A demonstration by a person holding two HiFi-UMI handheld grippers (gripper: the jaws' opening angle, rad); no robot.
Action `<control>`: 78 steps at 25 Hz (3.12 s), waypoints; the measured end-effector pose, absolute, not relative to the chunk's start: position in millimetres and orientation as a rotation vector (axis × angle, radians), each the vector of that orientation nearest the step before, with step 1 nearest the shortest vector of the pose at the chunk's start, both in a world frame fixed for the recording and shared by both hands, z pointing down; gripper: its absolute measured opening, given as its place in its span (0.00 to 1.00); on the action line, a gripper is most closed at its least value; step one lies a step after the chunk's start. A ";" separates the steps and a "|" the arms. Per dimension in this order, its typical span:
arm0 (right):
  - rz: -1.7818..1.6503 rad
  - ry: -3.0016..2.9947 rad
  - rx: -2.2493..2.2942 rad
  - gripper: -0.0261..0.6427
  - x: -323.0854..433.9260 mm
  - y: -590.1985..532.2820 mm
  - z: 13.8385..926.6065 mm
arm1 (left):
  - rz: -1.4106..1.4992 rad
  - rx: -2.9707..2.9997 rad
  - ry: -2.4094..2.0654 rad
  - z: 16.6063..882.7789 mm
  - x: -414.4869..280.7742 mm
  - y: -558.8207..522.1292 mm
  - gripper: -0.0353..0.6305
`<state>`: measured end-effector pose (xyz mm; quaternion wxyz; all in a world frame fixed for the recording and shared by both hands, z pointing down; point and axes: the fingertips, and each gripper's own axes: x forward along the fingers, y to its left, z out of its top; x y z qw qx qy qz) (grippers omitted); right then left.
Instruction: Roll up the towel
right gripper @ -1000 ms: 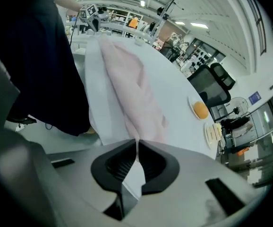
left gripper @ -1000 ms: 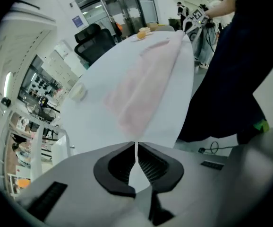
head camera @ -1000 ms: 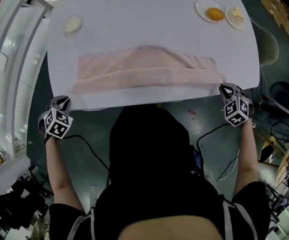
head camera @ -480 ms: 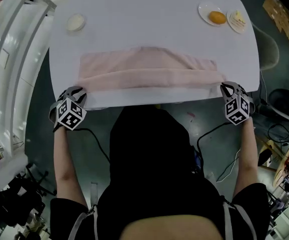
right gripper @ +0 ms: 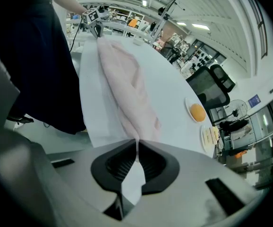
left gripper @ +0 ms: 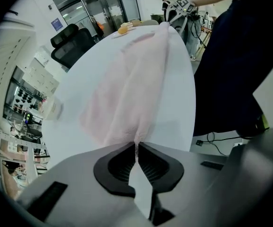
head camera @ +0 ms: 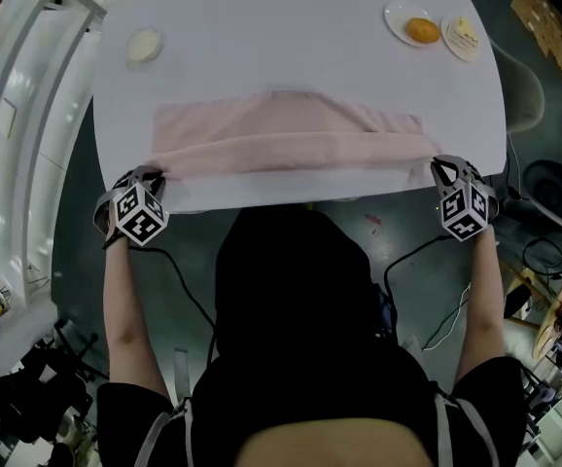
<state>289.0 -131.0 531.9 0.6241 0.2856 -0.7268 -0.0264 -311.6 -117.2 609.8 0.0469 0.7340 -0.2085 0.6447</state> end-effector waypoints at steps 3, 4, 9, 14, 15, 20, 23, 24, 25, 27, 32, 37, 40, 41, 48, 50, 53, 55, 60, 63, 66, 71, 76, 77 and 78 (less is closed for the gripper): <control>-0.057 -1.674 0.642 0.07 289.1 -127.0 533.4 | 1.949 2.249 -0.629 602.4 -313.2 -112.2 0.08; -0.056 -1.676 0.636 0.07 289.3 -124.6 533.4 | 1.939 2.253 -0.622 598.9 -313.5 -109.0 0.08; 0.034 -1.684 0.573 0.07 291.2 -122.6 529.8 | 1.912 2.275 -0.605 573.5 -313.8 -115.3 0.08; 0.218 -1.708 0.399 0.07 294.5 -126.5 526.5 | 1.972 2.275 -0.484 559.6 -316.3 -144.6 0.08; 0.246 -1.710 0.367 0.07 295.8 -129.3 526.1 | 1.974 2.272 -0.453 559.1 -316.1 -150.8 0.08; 0.473 -1.717 0.246 0.07 296.4 -150.1 531.3 | 1.996 2.243 -0.369 562.5 -313.6 -198.6 0.08; 0.541 -1.719 0.294 0.07 298.3 -173.9 535.5 | 2.000 2.229 -0.374 566.0 -311.9 -225.5 0.08; 0.538 -1.723 0.323 0.07 299.0 -184.3 536.7 | 2.004 2.225 -0.382 567.4 -311.5 -233.5 0.08; 0.525 -1.727 0.351 0.07 299.8 -194.7 538.1 | 2.011 2.220 -0.391 569.1 -310.8 -241.0 0.08; 0.489 -1.734 0.393 0.07 302.0 -212.7 541.6 | 2.025 2.211 -0.421 572.8 -308.9 -254.8 0.08; 0.440 -1.715 0.438 0.07 307.4 -239.4 556.3 | 2.047 2.195 -0.506 582.7 -306.0 -278.5 0.08; 0.444 -1.684 0.446 0.07 310.6 -250.8 573.0 | 2.077 2.187 -0.565 595.2 -305.1 -292.8 0.08; 0.424 -1.668 0.453 0.07 310.8 -258.6 582.2 | 2.124 2.176 -0.572 602.9 -304.0 -298.6 0.08; 0.415 -1.662 0.459 0.07 311.0 -260.8 585.0 | 2.143 2.175 -0.574 605.3 -303.3 -300.5 0.08; 0.341 -1.610 0.567 0.23 322.8 -273.1 591.4 | 2.110 2.218 -0.665 602.4 -304.2 -306.5 0.12; 0.361 -1.613 0.651 0.36 331.5 -282.4 582.1 | 2.056 2.232 -0.736 591.5 -311.0 -310.1 0.20; 0.379 -1.641 0.750 0.42 346.0 -290.2 561.8 | 2.029 2.210 -0.827 573.8 -331.1 -310.9 0.22; 0.394 -1.657 0.797 0.42 356.1 -289.4 547.7 | 2.031 2.184 -0.853 565.4 -345.5 -305.6 0.22; 0.353 -1.707 0.781 0.42 348.5 -265.7 524.7 | 1.991 2.235 -0.844 549.2 -346.3 -277.4 0.22; 0.275 -1.744 0.698 0.42 321.1 -236.8 523.2 | 2.003 2.283 -0.763 552.3 -330.0 -250.0 0.22; 0.203 -1.742 0.591 0.42 292.0 -207.5 536.8 | 2.022 2.301 -0.681 566.4 -317.0 -227.5 0.22; 0.089 -1.608 0.501 0.34 284.2 -198.1 572.5 | 2.078 2.263 -0.628 594.9 -310.6 -221.3 0.22; 0.027 -1.558 0.534 0.16 292.2 -203.2 576.5 | 2.221 2.197 -0.587 614.2 -315.2 -224.0 0.13; 0.005 -1.552 0.531 0.12 292.9 -203.3 575.1 | 2.251 2.194 -0.585 615.6 -317.5 -225.1 0.11; -0.016 -1.544 0.525 0.11 294.7 -202.8 573.9 | 2.266 2.194 -0.584 616.3 -318.8 -225.3 0.10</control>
